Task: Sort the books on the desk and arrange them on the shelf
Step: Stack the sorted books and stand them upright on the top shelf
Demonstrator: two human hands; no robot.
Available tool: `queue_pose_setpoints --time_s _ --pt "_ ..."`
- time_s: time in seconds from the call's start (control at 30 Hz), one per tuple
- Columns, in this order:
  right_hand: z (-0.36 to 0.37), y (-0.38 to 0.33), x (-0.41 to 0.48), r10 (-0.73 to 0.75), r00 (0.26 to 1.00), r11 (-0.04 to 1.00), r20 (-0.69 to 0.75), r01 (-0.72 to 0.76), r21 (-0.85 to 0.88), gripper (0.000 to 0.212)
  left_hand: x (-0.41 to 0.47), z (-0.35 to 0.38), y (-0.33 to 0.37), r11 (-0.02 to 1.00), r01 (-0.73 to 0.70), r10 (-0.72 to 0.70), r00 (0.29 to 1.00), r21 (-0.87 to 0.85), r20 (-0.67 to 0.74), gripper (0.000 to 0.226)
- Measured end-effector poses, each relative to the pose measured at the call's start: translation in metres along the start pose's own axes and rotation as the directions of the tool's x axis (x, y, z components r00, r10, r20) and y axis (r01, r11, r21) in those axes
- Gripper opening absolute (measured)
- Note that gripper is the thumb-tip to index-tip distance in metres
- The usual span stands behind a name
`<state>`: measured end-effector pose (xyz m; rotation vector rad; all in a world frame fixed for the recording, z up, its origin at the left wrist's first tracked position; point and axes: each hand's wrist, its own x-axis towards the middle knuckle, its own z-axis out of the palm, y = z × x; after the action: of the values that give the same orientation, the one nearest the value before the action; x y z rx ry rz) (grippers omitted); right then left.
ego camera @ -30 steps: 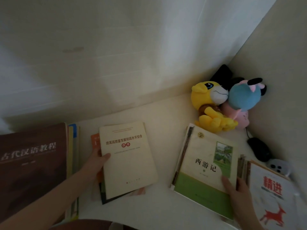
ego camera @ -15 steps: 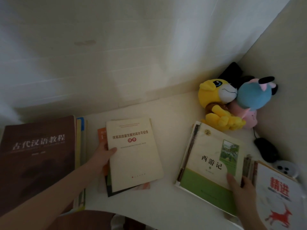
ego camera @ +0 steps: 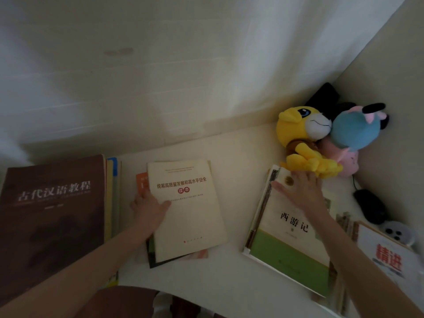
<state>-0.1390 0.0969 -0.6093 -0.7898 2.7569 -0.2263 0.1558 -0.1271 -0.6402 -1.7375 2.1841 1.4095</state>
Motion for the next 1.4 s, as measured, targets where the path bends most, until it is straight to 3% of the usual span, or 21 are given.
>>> queue_pose_setpoints --time_s 0.03,0.07,0.1,0.17,0.23,0.3,0.4,0.5,0.63,0.73,0.83,0.9,0.97,1.07,1.2,1.4 --pt "0.004 0.004 0.007 -0.005 1.000 0.999 -0.007 0.005 -0.041 0.096 -0.015 0.002 0.007 0.967 -0.105 0.123 0.990 0.230 -0.065 0.087" --pt "0.006 0.007 0.013 -0.007 1.000 0.998 -0.006 0.007 -0.056 0.094 -0.030 0.005 0.013 0.901 -0.260 0.301 0.951 0.349 -0.069 0.100" --pt "0.005 0.009 0.018 -0.021 1.000 0.998 -0.003 0.021 -0.063 0.086 -0.047 0.013 0.016 0.824 -0.433 0.462 0.887 0.366 0.010 0.108" --pt "-0.002 0.007 0.024 -0.022 0.999 1.000 0.047 0.022 0.008 0.069 -0.082 0.035 0.022 0.739 -0.637 0.565 0.763 0.220 0.313 0.108" --pt "-0.010 0.005 0.026 -0.032 0.996 0.996 0.083 0.025 0.089 0.069 -0.108 0.065 0.024 0.756 -0.639 0.494 0.699 0.142 0.518 0.100" --pt "-0.013 0.004 0.028 -0.041 0.992 0.995 0.118 0.030 0.090 0.073 -0.118 0.093 0.031 0.746 -0.650 0.481 0.677 0.146 0.557 0.101" --pt "-0.014 0.006 0.030 -0.052 0.984 0.993 0.173 0.031 0.117 0.082 -0.113 0.119 0.041 0.701 -0.685 0.507 0.674 0.197 0.538 0.102" --pt "-0.016 0.008 0.031 -0.034 0.973 0.992 0.229 0.004 0.130 0.078 -0.103 0.131 0.051 0.663 -0.709 0.519 0.666 0.239 0.535 0.095" --pt "-0.020 0.008 0.029 -0.047 0.972 0.988 0.230 0.011 0.155 0.090 -0.095 0.141 0.055 0.618 -0.752 0.605 0.640 0.228 0.473 0.082" --pt "-0.022 0.010 0.034 -0.058 0.971 0.977 0.232 0.008 0.211 0.102 -0.095 0.143 0.052 0.659 -0.711 0.581 0.687 0.243 0.436 0.078" --pt "-0.025 0.010 0.037 -0.047 0.967 0.978 0.250 -0.006 0.208 0.082 -0.094 0.146 0.050 0.700 -0.676 0.556 0.719 0.232 0.418 0.072" --pt "-0.024 0.013 0.039 -0.065 0.958 0.970 0.278 -0.004 0.243 0.088 -0.094 0.146 0.051 0.732 -0.659 0.559 0.726 0.171 0.401 0.067" --pt "-0.022 0.015 0.040 -0.106 0.952 0.958 0.286 0.020 0.287 0.093 -0.096 0.146 0.054 0.740 -0.657 0.545 0.713 0.148 0.442 0.086" --pt "-0.016 0.005 0.041 -0.157 0.951 0.958 0.265 0.081 0.276 0.075 -0.097 0.144 0.061 0.703 -0.681 0.507 0.682 0.204 0.527 0.118" --pt "-0.016 -0.005 0.046 -0.104 0.954 0.952 0.281 0.014 0.306 0.062 -0.094 0.147 0.067 0.685 -0.682 0.486 0.689 0.255 0.538 0.118" --pt "-0.008 -0.005 0.045 -0.087 0.979 0.981 0.183 0.053 0.185 0.059 -0.092 0.151 0.066 0.669 -0.681 0.460 0.694 0.298 0.554 0.115"
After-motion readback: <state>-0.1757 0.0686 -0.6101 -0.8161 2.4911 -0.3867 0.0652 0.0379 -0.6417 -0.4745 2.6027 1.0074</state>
